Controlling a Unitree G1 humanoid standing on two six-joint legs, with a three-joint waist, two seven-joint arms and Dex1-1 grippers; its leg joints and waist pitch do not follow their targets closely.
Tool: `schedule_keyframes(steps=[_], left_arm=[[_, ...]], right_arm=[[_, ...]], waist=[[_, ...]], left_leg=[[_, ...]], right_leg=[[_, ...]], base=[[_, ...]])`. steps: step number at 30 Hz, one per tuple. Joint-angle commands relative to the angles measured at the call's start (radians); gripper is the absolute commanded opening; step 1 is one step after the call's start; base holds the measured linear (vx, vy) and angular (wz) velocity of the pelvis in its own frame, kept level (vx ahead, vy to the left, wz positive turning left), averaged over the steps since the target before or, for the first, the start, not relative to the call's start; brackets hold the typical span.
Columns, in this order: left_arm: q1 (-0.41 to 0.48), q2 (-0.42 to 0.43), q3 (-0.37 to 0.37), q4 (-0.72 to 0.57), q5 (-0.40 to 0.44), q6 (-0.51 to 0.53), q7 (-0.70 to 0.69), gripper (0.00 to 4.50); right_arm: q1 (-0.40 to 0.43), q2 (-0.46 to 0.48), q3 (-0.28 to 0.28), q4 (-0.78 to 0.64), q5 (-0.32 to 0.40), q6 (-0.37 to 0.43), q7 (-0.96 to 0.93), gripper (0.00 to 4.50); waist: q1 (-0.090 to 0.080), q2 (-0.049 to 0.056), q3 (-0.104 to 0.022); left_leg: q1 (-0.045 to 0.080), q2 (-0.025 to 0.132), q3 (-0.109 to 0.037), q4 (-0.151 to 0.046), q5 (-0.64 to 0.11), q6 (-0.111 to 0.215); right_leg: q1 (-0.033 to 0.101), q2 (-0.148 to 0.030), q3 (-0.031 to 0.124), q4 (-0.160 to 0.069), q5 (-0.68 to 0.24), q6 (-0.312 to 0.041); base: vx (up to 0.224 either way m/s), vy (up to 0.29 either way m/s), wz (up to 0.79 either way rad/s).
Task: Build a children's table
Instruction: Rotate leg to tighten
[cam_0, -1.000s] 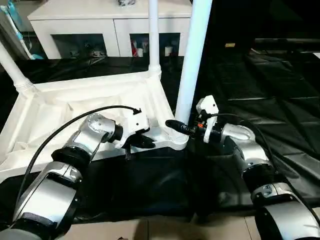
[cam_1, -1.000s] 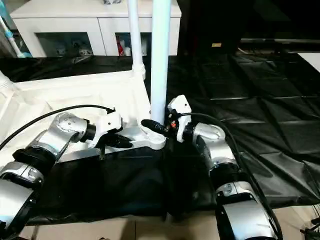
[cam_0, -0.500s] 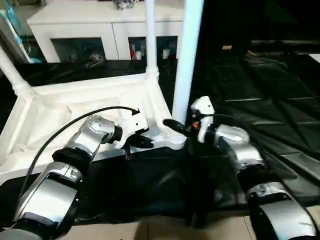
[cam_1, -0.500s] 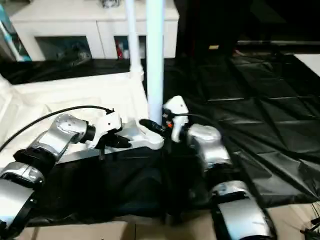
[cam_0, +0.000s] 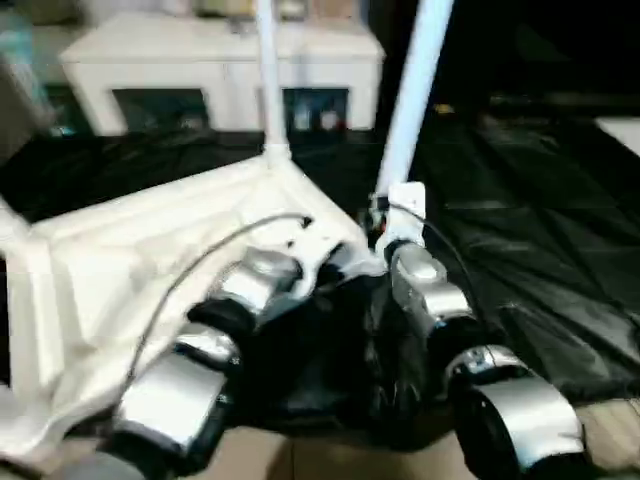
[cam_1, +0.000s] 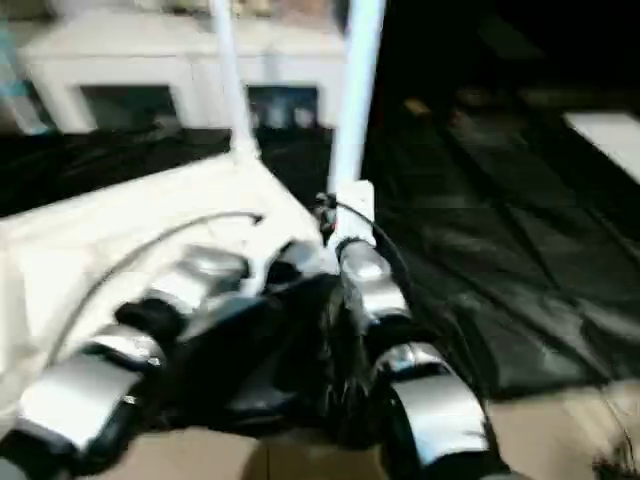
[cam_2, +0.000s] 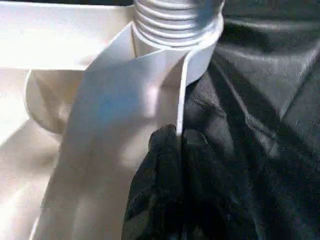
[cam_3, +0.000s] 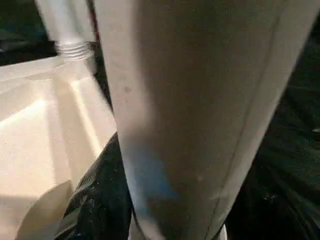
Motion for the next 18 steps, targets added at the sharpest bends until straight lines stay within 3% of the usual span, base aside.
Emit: schedule_keyframes(steps=[1,2,3,4,7,10,15,16,18], left_arm=[[-0.010,-0.012,0.018,0.023,-0.013,0.029,0.085,0.00],[-0.009,-0.011,0.020,0.020,-0.011,0.034,0.089,0.00],[-0.008,-0.008,0.020,0.018,-0.009,0.036,0.089,0.00],[-0.006,-0.005,0.019,0.016,-0.008,0.038,0.086,0.00],[-0.003,0.003,0.015,0.020,0.004,0.030,0.074,0.00],[-0.002,0.008,0.011,0.021,0.010,0.024,0.063,0.00],[-0.004,0.016,-0.010,0.018,0.017,0.008,0.021,0.00],[-0.002,0.018,-0.016,0.013,0.018,0.006,0.004,0.00],[0.001,0.021,-0.024,0.007,0.020,0.001,-0.019,0.00]], right_arm=[[0.059,0.055,0.005,0.120,0.007,0.083,-0.017,1.86],[0.054,0.058,0.001,0.129,0.006,0.082,-0.020,1.86],[0.050,0.060,-0.002,0.134,0.005,0.083,-0.023,1.86],[0.048,0.060,-0.003,0.137,0.003,0.083,-0.023,1.86],[0.043,0.060,-0.014,0.144,-0.001,0.086,-0.026,1.86],[0.040,0.059,-0.026,0.145,0.008,0.092,-0.023,1.86],[0.025,0.045,-0.017,0.156,-0.006,0.103,0.022,1.86],[0.022,0.041,-0.015,0.160,-0.010,0.117,0.044,1.86],[0.019,0.035,-0.015,0.164,-0.012,0.135,0.074,1.86]], waist=[[0.008,0.005,-0.029],[-0.021,0.009,-0.037],[-0.021,0.009,-0.037],[-0.027,0.017,-0.036],[-0.031,0.011,-0.031],[-0.035,0.007,-0.037],[-0.034,0.004,-0.039],[-0.036,0.005,-0.041],[-0.035,0.004,-0.042]], left_leg=[[-0.053,0.031,-0.045,-0.100,-0.215,0.008],[-0.020,0.051,-0.046,-0.125,-0.358,-0.010],[-0.020,0.051,-0.046,-0.125,-0.358,-0.010],[-0.011,0.050,-0.032,-0.130,-0.408,-0.016],[-0.005,0.044,-0.023,-0.129,-0.461,-0.014],[-0.018,0.046,-0.021,-0.130,-0.402,-0.003],[-0.009,0.044,-0.010,-0.127,-0.405,0.000],[-0.018,0.045,-0.013,-0.129,-0.389,0.003],[-0.021,0.045,-0.012,-0.129,-0.371,0.009]], right_leg=[[0.056,-0.103,0.046,-0.142,-0.746,0.000],[0.019,-0.043,0.026,-0.100,-0.347,-0.061],[0.019,-0.043,0.026,-0.100,-0.347,-0.061],[0.010,-0.043,0.037,-0.097,-0.200,-0.144],[0.005,-0.047,0.044,-0.105,-0.281,-0.153],[0.013,-0.052,0.054,-0.099,-0.243,-0.158],[0.000,-0.049,0.064,-0.104,-0.299,-0.164],[0.007,-0.052,0.066,-0.102,-0.300,-0.161],[0.008,-0.051,0.066,-0.102,-0.291,-0.159]], base=[[0.074,0.112,-0.42],[0.074,0.112,-0.42],[-0.021,0.057,0.02],[0.000,0.000,0.00],[0.000,0.000,0.00],[0.000,0.000,0.00],[0.000,0.000,0.00],[0.000,0.000,0.00],[0.000,0.000,0.00]])
